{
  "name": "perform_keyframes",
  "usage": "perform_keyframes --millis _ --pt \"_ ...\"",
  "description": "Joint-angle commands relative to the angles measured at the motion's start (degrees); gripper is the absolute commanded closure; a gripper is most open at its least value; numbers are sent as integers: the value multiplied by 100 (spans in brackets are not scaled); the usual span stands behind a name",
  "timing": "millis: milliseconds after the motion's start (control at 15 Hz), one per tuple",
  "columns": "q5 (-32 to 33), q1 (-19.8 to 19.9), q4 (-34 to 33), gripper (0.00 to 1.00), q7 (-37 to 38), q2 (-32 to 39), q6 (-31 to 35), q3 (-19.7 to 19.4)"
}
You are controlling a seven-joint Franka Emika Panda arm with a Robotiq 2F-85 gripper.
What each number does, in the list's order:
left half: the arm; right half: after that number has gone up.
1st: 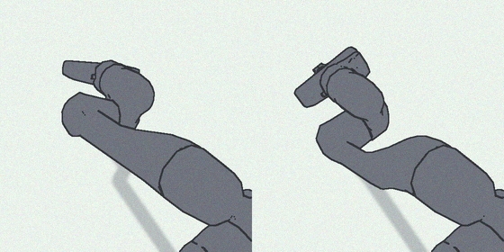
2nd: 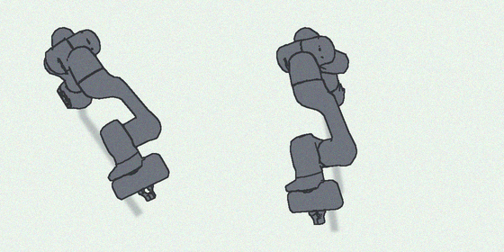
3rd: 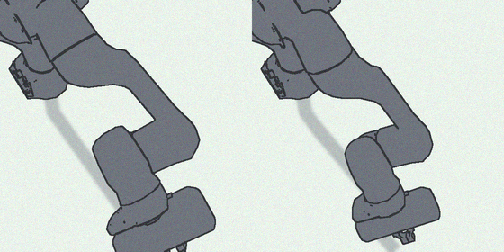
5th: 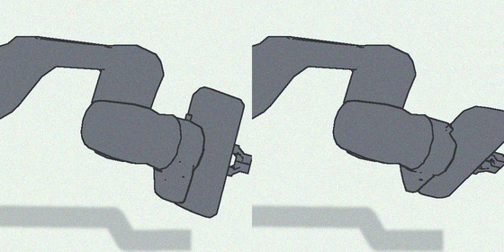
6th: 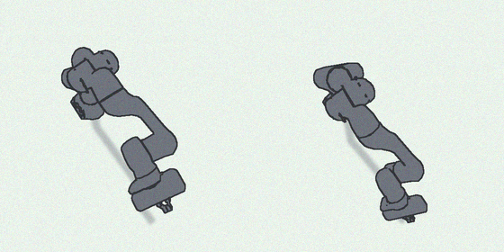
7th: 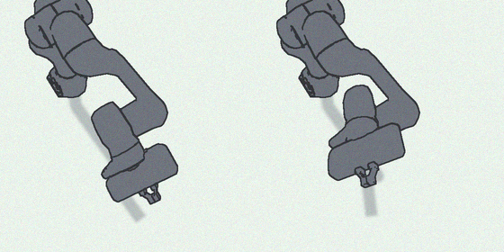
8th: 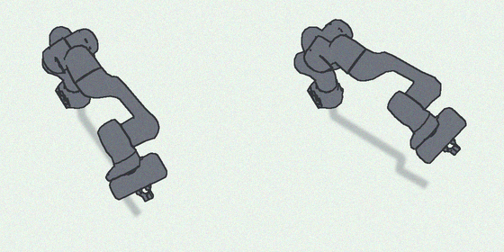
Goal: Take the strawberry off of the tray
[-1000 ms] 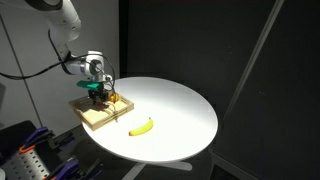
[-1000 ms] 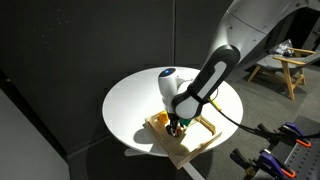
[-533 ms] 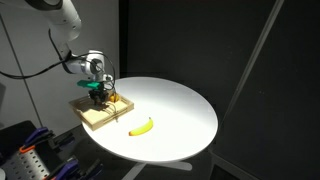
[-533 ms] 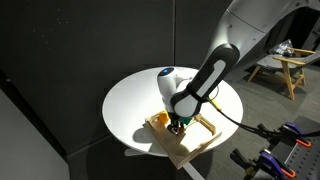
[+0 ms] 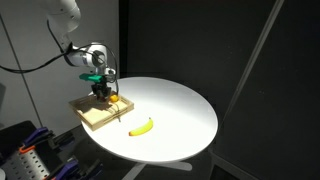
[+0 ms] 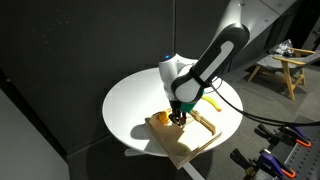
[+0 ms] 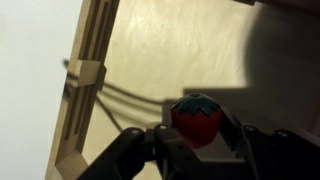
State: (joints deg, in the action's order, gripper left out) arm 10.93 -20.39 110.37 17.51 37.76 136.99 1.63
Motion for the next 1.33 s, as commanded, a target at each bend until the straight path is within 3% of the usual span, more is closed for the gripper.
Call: perform_keyframes --millis 0,600,1267 --pt "-74 208 445 75 -58 -604 -123 -2" --pt "-444 960 967 75 -230 -1252 -110 3" --pt "-791 1638 938 75 -488 -1218 21 -196"
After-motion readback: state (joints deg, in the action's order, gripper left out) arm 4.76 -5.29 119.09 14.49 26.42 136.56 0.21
